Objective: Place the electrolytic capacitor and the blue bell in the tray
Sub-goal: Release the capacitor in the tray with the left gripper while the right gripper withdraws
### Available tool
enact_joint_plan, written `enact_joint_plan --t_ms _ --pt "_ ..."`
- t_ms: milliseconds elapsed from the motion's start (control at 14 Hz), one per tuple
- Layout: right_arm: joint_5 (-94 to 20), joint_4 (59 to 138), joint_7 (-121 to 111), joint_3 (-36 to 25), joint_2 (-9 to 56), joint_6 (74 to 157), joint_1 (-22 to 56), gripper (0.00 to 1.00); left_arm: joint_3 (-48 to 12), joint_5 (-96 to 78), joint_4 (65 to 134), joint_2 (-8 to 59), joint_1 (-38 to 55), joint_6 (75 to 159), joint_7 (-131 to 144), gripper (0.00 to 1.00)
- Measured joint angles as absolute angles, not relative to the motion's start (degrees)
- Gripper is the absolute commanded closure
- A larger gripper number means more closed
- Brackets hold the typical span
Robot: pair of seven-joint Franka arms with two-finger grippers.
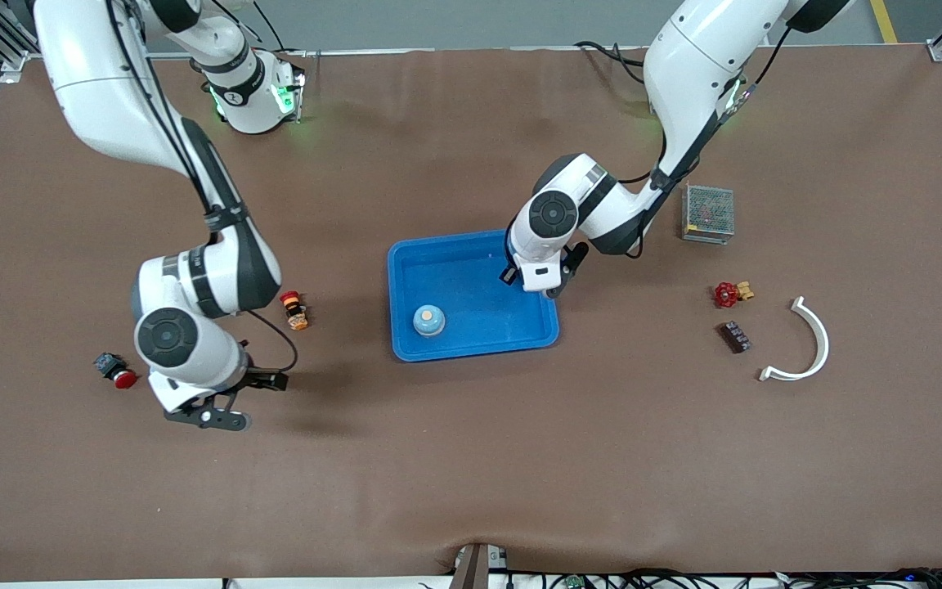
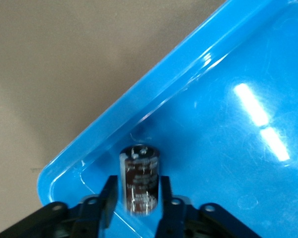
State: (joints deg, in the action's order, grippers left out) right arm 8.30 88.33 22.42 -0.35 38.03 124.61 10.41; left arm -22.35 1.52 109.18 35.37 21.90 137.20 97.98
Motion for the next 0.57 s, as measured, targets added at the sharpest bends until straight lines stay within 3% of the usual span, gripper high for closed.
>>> enact_joint_plan --t_ms 357,571 --pt "8.3 96.6 8.2 -0.3 37.2 134.5 1.7 0.00 -22.3 1.5 106.3 35.3 21.9 136.4 98.8 0.00" --pt "8.3 100.0 0.1 -0.2 36.2 138.2 -3.5 0.00 -21.9 2.0 102.2 34.4 21.5 130.9 98.8 0.00"
